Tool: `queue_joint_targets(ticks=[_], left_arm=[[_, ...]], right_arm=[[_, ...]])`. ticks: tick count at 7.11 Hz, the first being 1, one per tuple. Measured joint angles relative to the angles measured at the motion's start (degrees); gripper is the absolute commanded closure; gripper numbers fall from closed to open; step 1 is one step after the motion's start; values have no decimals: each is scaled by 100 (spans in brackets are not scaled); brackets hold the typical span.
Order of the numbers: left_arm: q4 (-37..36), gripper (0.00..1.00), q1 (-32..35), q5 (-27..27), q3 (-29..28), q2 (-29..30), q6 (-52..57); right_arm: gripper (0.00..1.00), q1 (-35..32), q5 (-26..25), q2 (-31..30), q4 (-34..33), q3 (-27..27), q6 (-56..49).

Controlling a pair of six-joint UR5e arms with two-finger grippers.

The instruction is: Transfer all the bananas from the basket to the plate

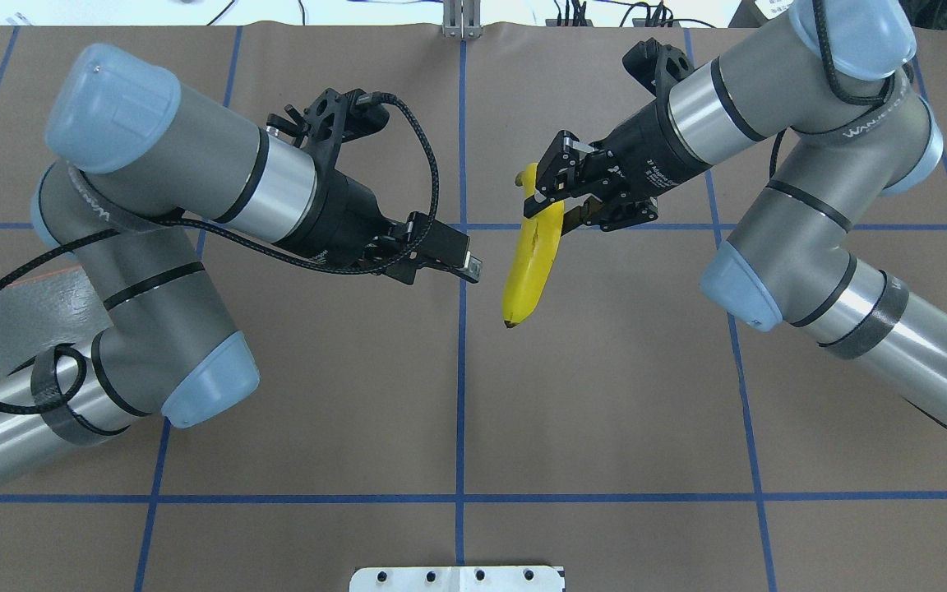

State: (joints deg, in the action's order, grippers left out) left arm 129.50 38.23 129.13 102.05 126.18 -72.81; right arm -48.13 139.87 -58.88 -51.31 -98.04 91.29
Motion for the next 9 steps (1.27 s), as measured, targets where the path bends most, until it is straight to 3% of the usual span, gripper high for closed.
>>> queue_joint_targets(ticks=[2, 6, 9], left_arm=[[542, 0, -84, -114, -250, 86, -12], [642, 1, -554, -644, -387, 453, -14], [777, 8, -595, -700, -535, 494, -8]], right_arm=[[100, 8, 330, 19, 206, 18, 113], [100, 26, 614, 108, 235, 21, 120], [100, 24, 842, 111, 238, 22, 109]])
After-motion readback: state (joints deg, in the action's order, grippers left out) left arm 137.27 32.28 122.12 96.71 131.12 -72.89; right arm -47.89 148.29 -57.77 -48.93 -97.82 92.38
